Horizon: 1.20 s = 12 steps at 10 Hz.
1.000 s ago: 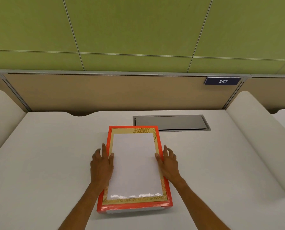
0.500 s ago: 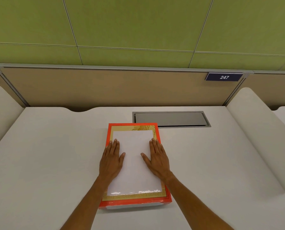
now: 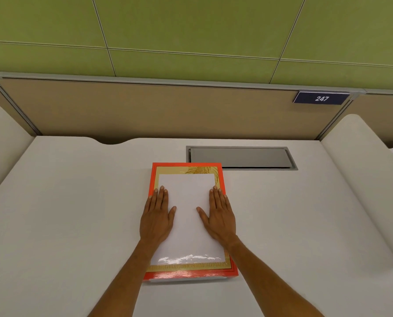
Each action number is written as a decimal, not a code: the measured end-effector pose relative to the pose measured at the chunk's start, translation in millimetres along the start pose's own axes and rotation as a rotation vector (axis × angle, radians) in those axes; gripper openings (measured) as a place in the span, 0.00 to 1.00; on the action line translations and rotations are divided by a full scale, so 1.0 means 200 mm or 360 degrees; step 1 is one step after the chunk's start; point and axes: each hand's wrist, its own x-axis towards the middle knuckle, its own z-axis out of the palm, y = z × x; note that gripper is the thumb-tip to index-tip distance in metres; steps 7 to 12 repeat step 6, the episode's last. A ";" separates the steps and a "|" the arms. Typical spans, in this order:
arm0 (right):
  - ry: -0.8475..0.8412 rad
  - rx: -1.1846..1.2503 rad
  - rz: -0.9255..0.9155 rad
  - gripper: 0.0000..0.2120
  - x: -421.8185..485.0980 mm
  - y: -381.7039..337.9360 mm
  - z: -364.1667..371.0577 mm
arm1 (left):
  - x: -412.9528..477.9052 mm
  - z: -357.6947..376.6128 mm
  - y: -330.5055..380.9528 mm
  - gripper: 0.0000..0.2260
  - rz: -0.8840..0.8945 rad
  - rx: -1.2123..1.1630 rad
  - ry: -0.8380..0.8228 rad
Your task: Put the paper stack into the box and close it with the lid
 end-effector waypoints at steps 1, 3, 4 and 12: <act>0.0002 0.0000 0.0005 0.39 0.00 0.00 0.00 | 0.00 0.00 0.01 0.38 -0.0002 0.0001 0.0004; -0.0007 0.0025 0.0018 0.39 0.00 0.00 -0.01 | 0.00 0.00 0.01 0.38 -0.0010 0.0006 -0.0005; -0.0023 0.0047 0.0045 0.39 0.00 0.00 -0.02 | 0.00 0.00 0.01 0.39 -0.0019 0.0001 -0.0012; 0.0018 0.0199 0.0029 0.39 -0.02 0.02 -0.08 | -0.02 -0.06 0.06 0.43 -0.0044 -0.0153 0.0006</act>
